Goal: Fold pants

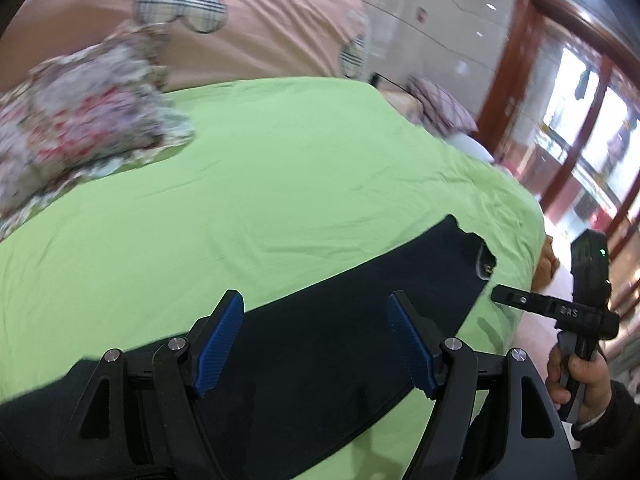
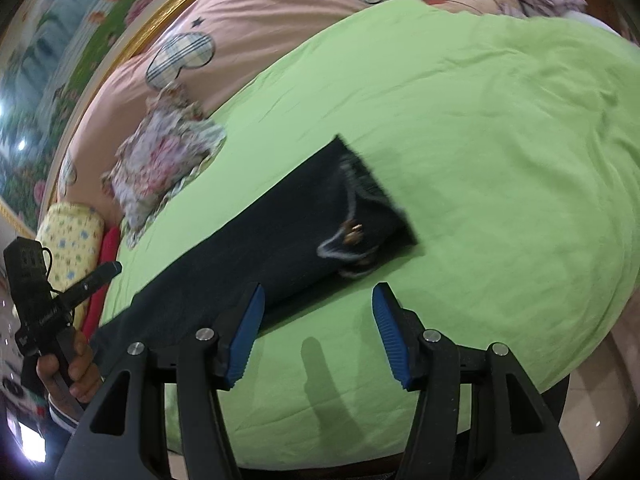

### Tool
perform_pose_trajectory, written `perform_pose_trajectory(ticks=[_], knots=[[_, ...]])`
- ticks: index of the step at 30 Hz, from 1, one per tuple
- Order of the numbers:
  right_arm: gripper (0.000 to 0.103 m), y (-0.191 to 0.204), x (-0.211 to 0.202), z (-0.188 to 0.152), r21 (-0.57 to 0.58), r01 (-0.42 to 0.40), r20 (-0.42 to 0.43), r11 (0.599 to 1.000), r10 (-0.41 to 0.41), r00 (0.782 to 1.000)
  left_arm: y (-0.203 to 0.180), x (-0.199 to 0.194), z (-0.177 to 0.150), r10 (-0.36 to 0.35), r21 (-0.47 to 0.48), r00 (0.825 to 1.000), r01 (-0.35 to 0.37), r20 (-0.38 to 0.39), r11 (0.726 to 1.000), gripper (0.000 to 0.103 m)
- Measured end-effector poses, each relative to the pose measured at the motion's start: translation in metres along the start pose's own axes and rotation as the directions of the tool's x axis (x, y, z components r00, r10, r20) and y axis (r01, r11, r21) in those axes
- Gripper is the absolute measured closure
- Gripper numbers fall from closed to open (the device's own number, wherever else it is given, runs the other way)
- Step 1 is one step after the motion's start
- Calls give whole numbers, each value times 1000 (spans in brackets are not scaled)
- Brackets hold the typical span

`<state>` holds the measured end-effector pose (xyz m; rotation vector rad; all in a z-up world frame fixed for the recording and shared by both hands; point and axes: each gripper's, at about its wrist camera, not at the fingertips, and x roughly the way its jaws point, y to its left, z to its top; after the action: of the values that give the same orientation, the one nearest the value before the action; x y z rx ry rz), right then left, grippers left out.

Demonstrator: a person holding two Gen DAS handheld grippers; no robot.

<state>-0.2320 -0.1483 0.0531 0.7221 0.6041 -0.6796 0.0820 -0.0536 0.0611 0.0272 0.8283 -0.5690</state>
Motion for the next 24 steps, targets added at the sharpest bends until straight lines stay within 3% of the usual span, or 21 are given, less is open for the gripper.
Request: perform_pose_trajectory(ticks=[7, 10, 14, 15, 17, 18, 22, 24], knots=[[45, -24, 9, 7, 111, -59, 11, 992, 59, 998, -22, 51, 32, -103, 83, 988, 113, -116, 990, 28], [45, -27, 13, 9, 148, -101, 33, 984, 97, 995, -32, 75, 46, -175, 110, 967, 197, -184, 974, 28], [46, -35, 17, 10, 190, -158, 62, 969, 149, 987, -48, 104, 62, -186, 159, 948, 232, -259, 960, 28], [51, -35, 17, 10, 187, -160, 74, 969, 148, 986, -55, 113, 67, -195, 174, 940, 249, -279, 953, 28], [70, -33, 18, 11, 171, -139, 80, 975, 127, 989, -64, 124, 71, -209, 187, 929, 274, -306, 943, 28], [82, -36, 20, 11, 175, -141, 81, 974, 129, 988, -70, 133, 73, -227, 191, 915, 301, -333, 934, 28], [89, -55, 20, 10, 244, -204, 105, 948, 183, 977, -91, 161, 77, -225, 231, 883, 340, -412, 912, 30], [89, -53, 18, 10, 217, -193, 108, 957, 173, 979, -101, 176, 76, -204, 257, 872, 343, -445, 904, 42]])
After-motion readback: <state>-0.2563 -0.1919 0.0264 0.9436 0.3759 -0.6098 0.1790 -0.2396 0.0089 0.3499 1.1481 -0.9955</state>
